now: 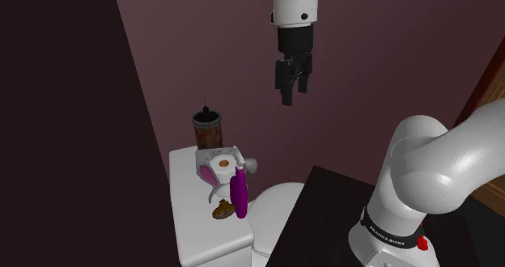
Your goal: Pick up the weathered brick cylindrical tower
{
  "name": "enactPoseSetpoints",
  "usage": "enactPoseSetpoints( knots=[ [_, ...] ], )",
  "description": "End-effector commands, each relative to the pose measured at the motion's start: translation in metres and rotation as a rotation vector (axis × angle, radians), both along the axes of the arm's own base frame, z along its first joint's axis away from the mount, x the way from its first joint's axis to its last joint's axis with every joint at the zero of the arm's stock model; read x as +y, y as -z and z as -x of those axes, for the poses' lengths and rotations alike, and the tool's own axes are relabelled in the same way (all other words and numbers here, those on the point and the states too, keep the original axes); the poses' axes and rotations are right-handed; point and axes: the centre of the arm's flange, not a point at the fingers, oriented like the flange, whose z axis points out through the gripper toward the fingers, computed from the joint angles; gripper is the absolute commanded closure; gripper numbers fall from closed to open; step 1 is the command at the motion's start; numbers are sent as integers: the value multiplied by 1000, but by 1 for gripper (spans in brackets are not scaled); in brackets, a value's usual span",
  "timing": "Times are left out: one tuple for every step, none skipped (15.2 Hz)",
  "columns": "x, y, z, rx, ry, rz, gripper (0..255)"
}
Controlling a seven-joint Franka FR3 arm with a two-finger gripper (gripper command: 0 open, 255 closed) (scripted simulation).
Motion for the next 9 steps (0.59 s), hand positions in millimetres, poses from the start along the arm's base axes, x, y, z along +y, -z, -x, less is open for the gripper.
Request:
enactPoseSetpoints(
  knots=[
    [0,0,0,0,0,0,0],
    [2,4,-12,1,29,0,0],
    [3,8,-25,3,58,-1,0],
    [5,12,-37,4,87,-1,0],
    [5,15,-50,5,116,-1,0],
    [6,19,-62,6,144,-2,0],
    [6,23,-75,8,173,-2,0],
    [6,27,-87,9,202,-2,0],
    [5,31,-100,10,231,-3,0]
  ],
)
